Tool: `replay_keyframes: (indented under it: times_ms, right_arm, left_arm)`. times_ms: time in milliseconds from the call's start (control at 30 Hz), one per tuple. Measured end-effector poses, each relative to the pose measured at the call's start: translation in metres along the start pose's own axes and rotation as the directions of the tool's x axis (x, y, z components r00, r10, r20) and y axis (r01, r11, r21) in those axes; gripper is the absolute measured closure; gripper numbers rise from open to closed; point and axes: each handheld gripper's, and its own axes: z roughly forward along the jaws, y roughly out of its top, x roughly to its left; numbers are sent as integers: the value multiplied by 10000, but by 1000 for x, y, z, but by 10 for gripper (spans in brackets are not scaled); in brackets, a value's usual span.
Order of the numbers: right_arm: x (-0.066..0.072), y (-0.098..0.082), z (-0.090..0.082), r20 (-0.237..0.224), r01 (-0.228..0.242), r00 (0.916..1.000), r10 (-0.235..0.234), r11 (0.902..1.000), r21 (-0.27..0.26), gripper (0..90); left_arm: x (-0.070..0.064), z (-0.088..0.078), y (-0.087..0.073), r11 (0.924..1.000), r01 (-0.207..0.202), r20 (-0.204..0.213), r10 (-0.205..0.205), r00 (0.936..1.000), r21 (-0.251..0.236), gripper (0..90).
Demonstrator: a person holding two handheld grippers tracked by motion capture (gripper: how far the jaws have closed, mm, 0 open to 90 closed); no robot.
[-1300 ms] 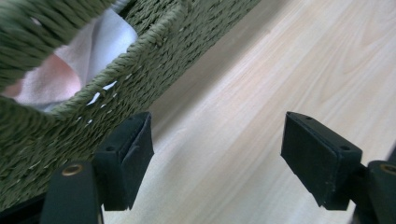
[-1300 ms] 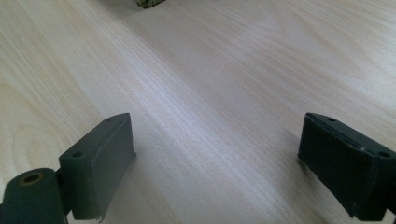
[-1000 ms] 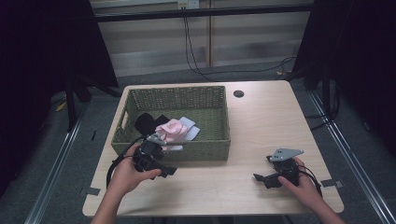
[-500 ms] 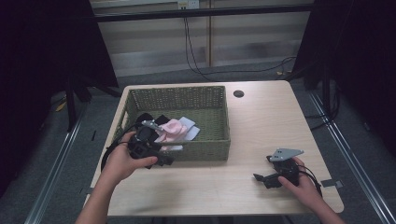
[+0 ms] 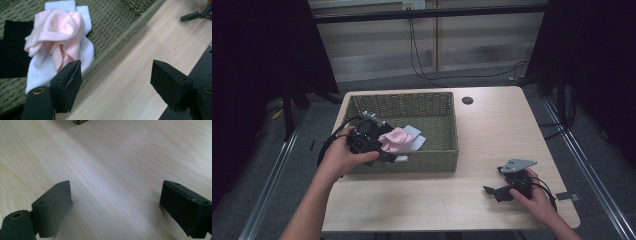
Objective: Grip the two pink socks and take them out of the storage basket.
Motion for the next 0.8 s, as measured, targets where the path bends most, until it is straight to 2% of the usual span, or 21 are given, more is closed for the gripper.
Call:
replay_keyframes:
  times_ms: [500,633,800]
  right_arm:
    - [0,0,0,38,-24,10000,24,10000,4,97]
    - [0,0,0,30,-25,10000,25,10000,3,98]
    - [0,0,0,33,1,10000,-1,10000,-18,98]
  left_arm:
    - [21,5,28,9996,200,-396,-192,9990,201,256]
    - [28,11,36,9984,551,-513,-545,9972,104,256]
    - [34,17,43,9976,673,-557,-662,9962,174,259]
